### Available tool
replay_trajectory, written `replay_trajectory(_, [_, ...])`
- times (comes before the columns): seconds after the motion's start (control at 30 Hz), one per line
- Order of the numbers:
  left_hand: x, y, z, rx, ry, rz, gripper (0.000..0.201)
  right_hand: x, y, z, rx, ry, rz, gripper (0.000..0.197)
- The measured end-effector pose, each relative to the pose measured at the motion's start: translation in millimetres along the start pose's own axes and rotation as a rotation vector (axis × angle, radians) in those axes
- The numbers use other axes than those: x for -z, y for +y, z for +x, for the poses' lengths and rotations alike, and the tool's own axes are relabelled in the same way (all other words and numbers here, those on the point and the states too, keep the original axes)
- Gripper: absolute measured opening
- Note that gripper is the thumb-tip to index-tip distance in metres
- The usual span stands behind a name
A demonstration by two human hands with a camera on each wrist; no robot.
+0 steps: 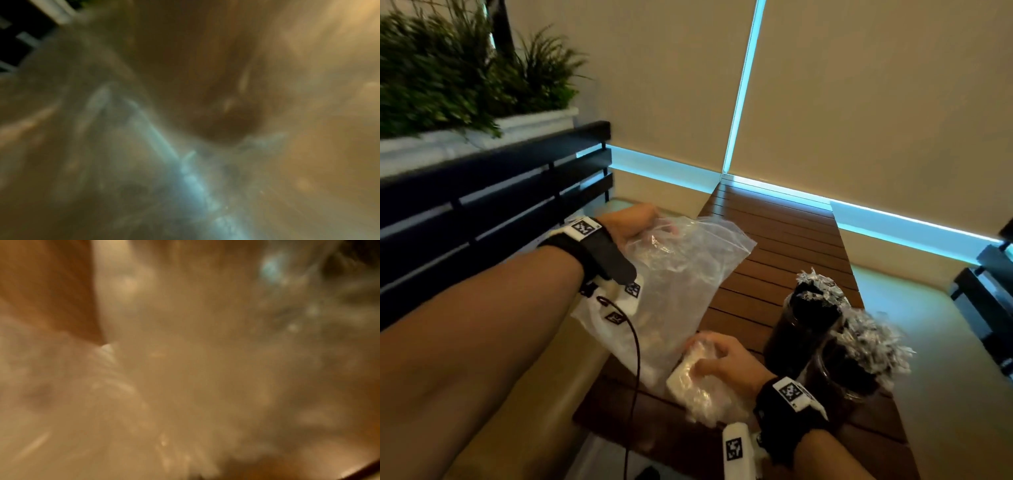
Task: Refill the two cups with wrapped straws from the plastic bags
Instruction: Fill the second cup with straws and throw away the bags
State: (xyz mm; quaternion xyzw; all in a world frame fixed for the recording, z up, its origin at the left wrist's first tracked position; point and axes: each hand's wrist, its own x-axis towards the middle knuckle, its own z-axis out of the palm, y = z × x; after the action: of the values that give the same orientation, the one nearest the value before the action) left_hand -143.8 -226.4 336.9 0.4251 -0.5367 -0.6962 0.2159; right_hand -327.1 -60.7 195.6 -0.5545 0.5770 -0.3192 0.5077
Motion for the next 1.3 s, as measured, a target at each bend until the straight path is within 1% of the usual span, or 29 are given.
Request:
replay_trajectory(0.03, [0.9,-6.4,-3.0,0.02,-0.019,-0.106,0.034,-4.9,-1.7,-3.7,-0.003,-0.036,0.022,0.04])
replay_trajectory(0.1, [1.0,-18.4,-4.0,0.035,0.0,-0.265,0.027,-11.3,-1.6,-10.4,-0.023,-0.097,0.073,0.035])
replay_trajectory(0.17, [1.9,-26.9,2.1,0.002,0.13,-0.327,0.024,-14.7,1.1,-16.2,-0.048,-0.116,0.088,0.033])
replay_trajectory(0.23, [0.1,-30.5,6.0,-0.044,0.278,-0.258,0.021,-14.4,7.1,-18.4,-0.057,-0.053,0.041,0.031])
replay_trajectory(0.27, [1.0,-32.8,9.0,-0.056,0.32,-0.176,0.027,-11.7,11.0,-19.1,-0.068,-0.004,0.027,0.031])
replay_trajectory(0.3, [3.4,-36.1,14.1,-0.067,0.354,-0.05,0.042,-7.3,17.0,-17.5,-0.096,0.052,0.022,0.031])
replay_trajectory(0.33, [5.6,-39.3,17.1,-0.085,0.404,0.138,0.059,-2.2,22.6,-16.0,-0.13,0.091,0.005,0.03])
replay_trajectory(0.37, [9.9,-45.2,21.2,-0.12,0.472,0.365,0.071,2.8,28.9,-13.9,-0.177,0.114,-0.043,0.029])
replay_trajectory(0.4, [10.9,-50.5,19.5,-0.165,0.559,0.588,0.073,8.1,35.3,-11.4,-0.228,0.121,-0.11,0.032])
replay_trajectory(0.43, [10.2,-56.7,15.9,-0.222,0.647,0.781,0.067,13.0,41.6,-8.1,-0.282,0.114,-0.183,0.038])
replay_trajectory(0.47, [8.4,-63.7,12.6,-0.308,0.686,0.944,0.057,17.5,46.8,-4.6,-0.341,0.102,-0.249,0.043])
replay_trajectory(0.5, [4.6,-71.3,10.6,-0.404,0.63,1.097,0.046,20.9,48.4,-0.9,-0.395,0.092,-0.316,0.045])
replay_trajectory(0.53, [-2.8,-81.3,7.8,-0.448,0.475,1.245,0.036,24.1,50.4,4.2,-0.436,0.09,-0.38,0.046])
replay_trajectory(0.57, [-9.4,-96.0,8.8,-0.456,0.281,1.398,0.03,27.1,51.7,9.7,-0.462,0.094,-0.444,0.047])
replay_trajectory(0.6, [-17.7,-112.6,10.0,-0.43,0.102,1.534,0.03,29.4,51.7,14.7,-0.469,0.099,-0.515,0.049])
replay_trajectory(0.63, [-25.5,-132.0,12.6,-0.396,-0.038,1.645,0.036,29.7,51.6,18.7,-0.473,0.114,-0.583,0.054])
replay_trajectory(0.67, [-33.2,-149.4,13.7,-0.368,-0.124,1.701,0.047,29.0,50.4,21.4,-0.468,0.135,-0.646,0.06])
replay_trajectory(0.73, [-42.4,-183.1,15.9,-0.336,-0.164,1.677,0.065,23.2,47.5,21.8,-0.435,0.169,-0.741,0.069])
replay_trajectory(0.8, [-44.4,-213.2,21.3,-0.313,-0.17,1.646,0.067,15.6,41.9,18.6,-0.294,0.164,-0.842,0.071])
replay_trajectory(0.87, [-42.8,-238.5,30.5,-0.262,-0.188,1.677,0.073,7.8,38.3,16.3,-0.152,0.063,-0.941,0.075])
replay_trajectory(0.9, [-42.7,-246.5,34.6,-0.231,-0.209,1.701,0.074,4.2,39.2,16.5,-0.123,0.002,-0.995,0.075])
replay_trajectory(0.97, [-42.7,-254.3,41.1,-0.206,-0.226,1.725,0.071,-1.7,43.6,16.5,-0.127,-0.082,-1.085,0.07])
replay_trajectory(1.03, [-42.7,-254.6,43.4,-0.197,-0.262,1.708,0.071,-5.9,50.5,14.4,-0.137,-0.106,-1.118,0.064])
replay_trajectory(1.07, [-41.1,-256.7,44.6,-0.202,-0.279,1.686,0.074,-7.9,54.1,12.6,-0.133,-0.101,-1.12,0.062])
replay_trajectory(1.13, [-38.9,-263.8,44.4,-0.217,-0.288,1.653,0.088,-9.3,61.3,10.1,-0.126,-0.084,-1.118,0.061])
replay_trajectory(1.17, [-37.8,-269.6,44.3,-0.226,-0.275,1.65,0.09,-9.3,65.3,9.8,-0.127,-0.069,-1.109,0.06])
replay_trajectory(1.23, [-36.3,-276.6,44.8,-0.243,-0.237,1.635,0.081,-8.9,72.4,10.5,-0.135,-0.022,-1.064,0.054])
replay_trajectory(1.27, [-35.8,-277.3,45.1,-0.247,-0.23,1.631,0.082,-9.3,76.0,10.9,-0.133,0.008,-1.045,0.048])
replay_trajectory(1.3, [-35.7,-277.4,45.7,-0.249,-0.235,1.636,0.087,-10.7,80.2,11.2,-0.129,0.041,-1.033,0.042])
